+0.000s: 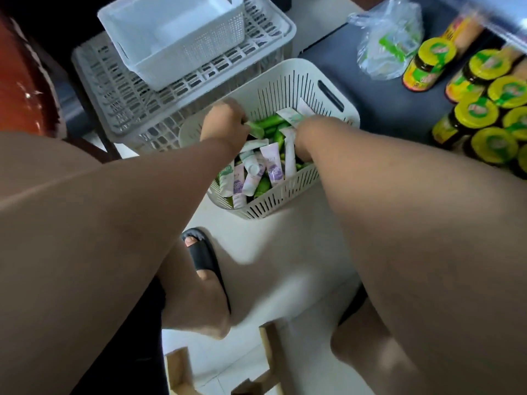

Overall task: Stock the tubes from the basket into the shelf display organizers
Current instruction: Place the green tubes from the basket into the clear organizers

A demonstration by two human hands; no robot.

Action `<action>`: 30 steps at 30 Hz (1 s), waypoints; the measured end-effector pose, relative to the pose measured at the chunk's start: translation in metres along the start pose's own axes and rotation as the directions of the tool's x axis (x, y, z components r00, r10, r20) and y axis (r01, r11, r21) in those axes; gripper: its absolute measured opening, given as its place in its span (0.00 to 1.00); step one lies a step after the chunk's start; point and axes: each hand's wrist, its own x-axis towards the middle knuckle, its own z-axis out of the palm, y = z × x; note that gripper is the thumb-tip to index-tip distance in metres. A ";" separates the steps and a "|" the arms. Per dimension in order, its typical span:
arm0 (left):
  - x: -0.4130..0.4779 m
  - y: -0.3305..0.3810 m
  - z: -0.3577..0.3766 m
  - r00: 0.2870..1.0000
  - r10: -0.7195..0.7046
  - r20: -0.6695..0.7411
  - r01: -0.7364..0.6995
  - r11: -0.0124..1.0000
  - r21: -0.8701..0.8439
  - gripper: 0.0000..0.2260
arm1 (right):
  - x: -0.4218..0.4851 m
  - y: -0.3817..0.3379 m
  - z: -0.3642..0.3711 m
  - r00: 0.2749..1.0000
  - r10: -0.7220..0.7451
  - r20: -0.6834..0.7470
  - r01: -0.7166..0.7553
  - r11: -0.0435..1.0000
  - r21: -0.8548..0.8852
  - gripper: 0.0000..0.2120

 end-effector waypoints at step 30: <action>-0.005 0.078 -0.148 0.967 -0.248 0.059 0.172 0.465 -0.868 0.06 | -0.066 0.000 -0.084 0.994 0.053 -0.092 0.105 -0.415 0.904 0.18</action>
